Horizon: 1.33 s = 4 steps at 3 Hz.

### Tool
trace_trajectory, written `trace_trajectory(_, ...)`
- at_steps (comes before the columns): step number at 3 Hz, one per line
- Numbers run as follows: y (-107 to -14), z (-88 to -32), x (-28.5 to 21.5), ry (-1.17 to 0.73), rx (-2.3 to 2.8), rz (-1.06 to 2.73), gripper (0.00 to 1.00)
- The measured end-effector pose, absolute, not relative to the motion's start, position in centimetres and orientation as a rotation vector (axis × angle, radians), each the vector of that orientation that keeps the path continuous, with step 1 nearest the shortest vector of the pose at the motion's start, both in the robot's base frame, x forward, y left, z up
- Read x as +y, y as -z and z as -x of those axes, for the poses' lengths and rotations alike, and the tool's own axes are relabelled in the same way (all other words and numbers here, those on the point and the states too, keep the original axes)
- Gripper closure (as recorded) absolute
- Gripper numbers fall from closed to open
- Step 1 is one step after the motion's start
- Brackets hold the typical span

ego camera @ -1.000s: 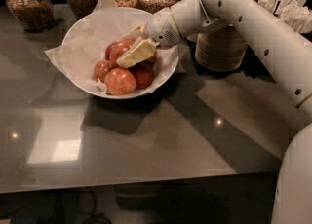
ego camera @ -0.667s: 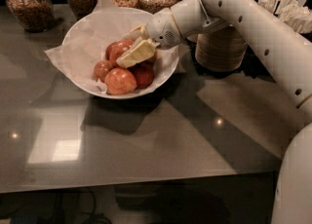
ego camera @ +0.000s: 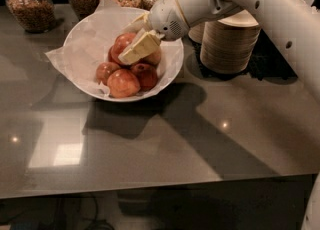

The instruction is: Pick apple from white bowl

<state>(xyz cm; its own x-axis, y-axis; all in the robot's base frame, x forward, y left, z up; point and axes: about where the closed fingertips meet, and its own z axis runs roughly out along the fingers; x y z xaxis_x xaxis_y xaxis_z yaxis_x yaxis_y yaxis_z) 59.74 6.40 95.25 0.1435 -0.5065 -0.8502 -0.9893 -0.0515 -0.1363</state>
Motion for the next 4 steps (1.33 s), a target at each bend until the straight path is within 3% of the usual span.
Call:
trace_trajectory(3,-104.5,-54.3,2.9,-0.512,1.442,1.788,1.0)
trace_trajectory(4,-104.7,-54.1,2.9,-0.508,1.439,1.791,1.0)
